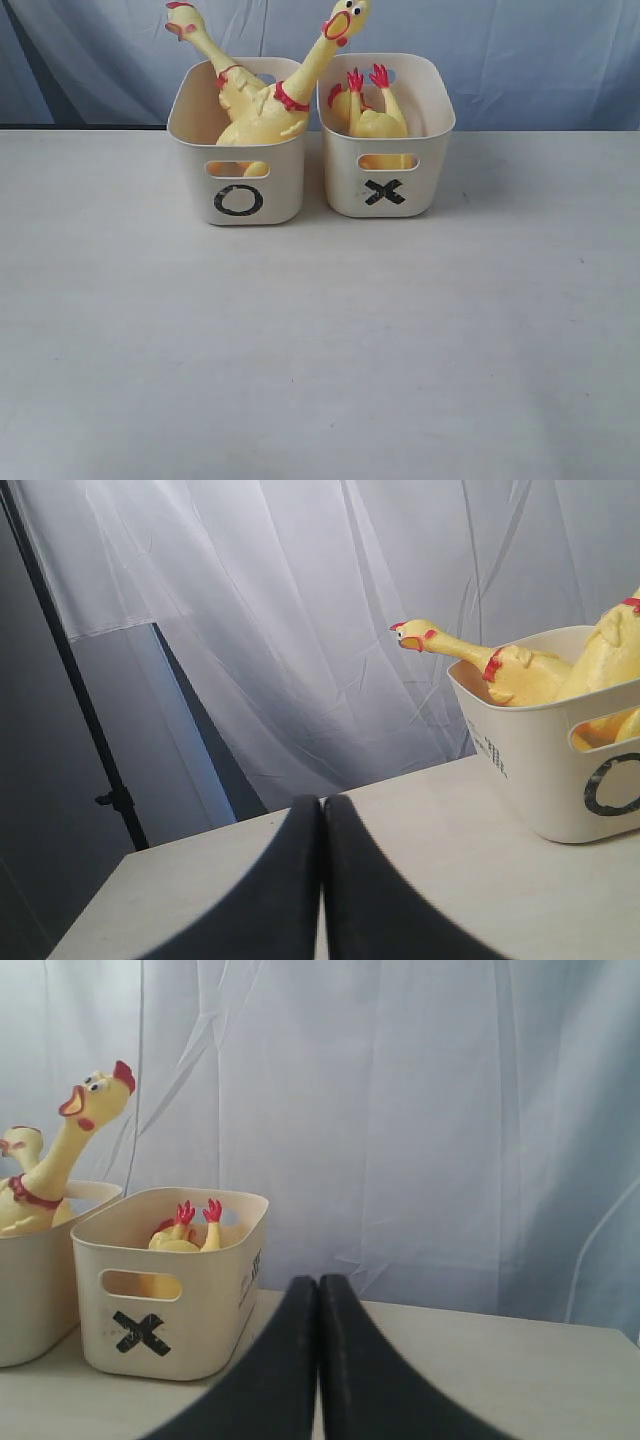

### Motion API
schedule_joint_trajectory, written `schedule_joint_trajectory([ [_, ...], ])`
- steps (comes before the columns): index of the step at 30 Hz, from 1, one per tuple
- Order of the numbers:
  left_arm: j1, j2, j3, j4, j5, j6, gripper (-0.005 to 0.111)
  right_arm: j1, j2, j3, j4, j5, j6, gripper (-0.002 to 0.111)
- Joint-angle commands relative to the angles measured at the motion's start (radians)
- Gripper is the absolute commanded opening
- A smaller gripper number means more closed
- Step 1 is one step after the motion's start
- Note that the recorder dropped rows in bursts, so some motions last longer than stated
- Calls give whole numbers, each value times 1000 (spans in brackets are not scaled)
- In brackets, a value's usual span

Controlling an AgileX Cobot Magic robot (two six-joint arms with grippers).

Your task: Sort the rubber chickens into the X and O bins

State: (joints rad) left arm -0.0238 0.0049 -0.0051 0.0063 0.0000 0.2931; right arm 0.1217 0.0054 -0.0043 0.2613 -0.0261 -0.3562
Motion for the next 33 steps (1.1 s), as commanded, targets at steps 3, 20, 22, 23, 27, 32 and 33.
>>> schedule_joint_trajectory([
  [3, 4, -5, 5, 4, 0, -1, 0, -6, -5, 4, 1, -10, -1, 0],
  [20, 2, -5, 5, -55, 204, 1, 0, -6, -5, 4, -74, 17, -1, 0],
  [22, 2, -5, 5, -53, 229, 3, 0, -6, -5, 4, -74, 103, -1, 0],
  [23, 2, -5, 5, -53, 223, 3, 0, -6, -5, 4, -74, 138, -1, 0],
  [27, 2, -5, 5, -51, 224, 3, 0, -6, -5, 4, -74, 251, -1, 0],
  [32, 2, -5, 5, -60, 224, -12, 0, -6, -5, 4, -74, 322, 25, 0],
  [33, 2, -5, 5, -66, 217, -49, 0, -6, -5, 4, -74, 322, 38, 0],
])
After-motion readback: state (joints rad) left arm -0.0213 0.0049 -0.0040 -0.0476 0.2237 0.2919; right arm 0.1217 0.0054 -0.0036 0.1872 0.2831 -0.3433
